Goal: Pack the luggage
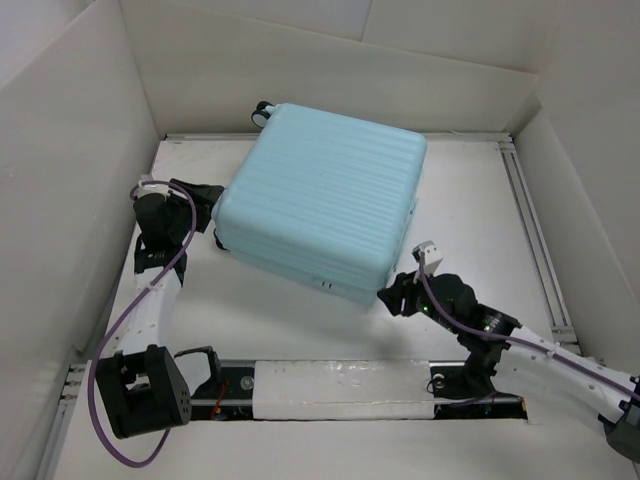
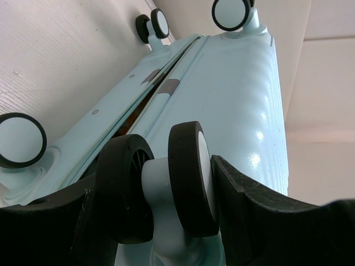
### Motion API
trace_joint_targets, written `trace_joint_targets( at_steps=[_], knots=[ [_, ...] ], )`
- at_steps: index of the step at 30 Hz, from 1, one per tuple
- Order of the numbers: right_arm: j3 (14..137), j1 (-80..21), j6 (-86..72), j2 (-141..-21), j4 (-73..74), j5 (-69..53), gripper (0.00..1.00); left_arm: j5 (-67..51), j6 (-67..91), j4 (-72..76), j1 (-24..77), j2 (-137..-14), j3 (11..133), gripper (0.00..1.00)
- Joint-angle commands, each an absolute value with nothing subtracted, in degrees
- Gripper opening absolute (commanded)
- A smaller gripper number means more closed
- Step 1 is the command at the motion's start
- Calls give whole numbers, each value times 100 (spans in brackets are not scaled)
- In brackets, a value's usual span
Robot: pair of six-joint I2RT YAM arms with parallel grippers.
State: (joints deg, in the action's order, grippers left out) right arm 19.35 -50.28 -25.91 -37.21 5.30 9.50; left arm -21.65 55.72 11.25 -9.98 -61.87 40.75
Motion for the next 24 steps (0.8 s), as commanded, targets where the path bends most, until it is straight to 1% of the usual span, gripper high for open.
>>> trace_joint_targets(
  at_steps=[1, 5, 7, 9, 10, 11, 12, 15, 16, 20, 23, 24],
  knots=[
    [2162, -5063, -2286, -3665, 123, 1265, 52, -3076, 4201, 1459, -791, -6108, 4175, 0],
    [2162, -5063, -2171, -3841, -61, 1213, 40, -3129, 4263, 1581, -791, -6108, 4175, 0],
    [2162, -5063, -2119, -3911, -245, 1213, 32, -3129, 4315, 1582, -791, -6108, 4175, 0],
    [2162, -5063, -2118, -3911, -386, 1143, 28, -3129, 4315, 1582, -791, -6161, 4227, 0],
    [2162, -5063, -2057, -3911, -517, 1073, 24, -3068, 4315, 1582, -791, -6161, 4228, 0],
    [2162, -5063, -2057, -3911, -571, 1072, 24, -3067, 4315, 1582, -791, -6222, 4228, 0],
    [2162, -5063, -2057, -3911, -571, 1072, 18, -2998, 4315, 1582, -791, -6223, 4288, 0],
    [2162, -5063, -2057, -3911, -720, 1072, 6, -2892, 4315, 1582, -791, -6354, 4342, 0],
    [2162, -5063, -2057, -3911, -721, 1072, 0, -2892, 4315, 1582, -791, -6433, 4394, 0],
    [2109, -5123, -2285, -3780, -695, 757, 0, -2839, 4491, 1871, -791, -6574, 4395, 0],
    [2494, -5317, -2662, -3613, -90, 519, 0, -2786, 4544, 1994, -791, -6574, 4342, 0],
    [2609, -5378, -2863, -3543, 312, 414, 0, -2786, 4544, 1995, -791, -6626, 4342, 0]
  ],
)
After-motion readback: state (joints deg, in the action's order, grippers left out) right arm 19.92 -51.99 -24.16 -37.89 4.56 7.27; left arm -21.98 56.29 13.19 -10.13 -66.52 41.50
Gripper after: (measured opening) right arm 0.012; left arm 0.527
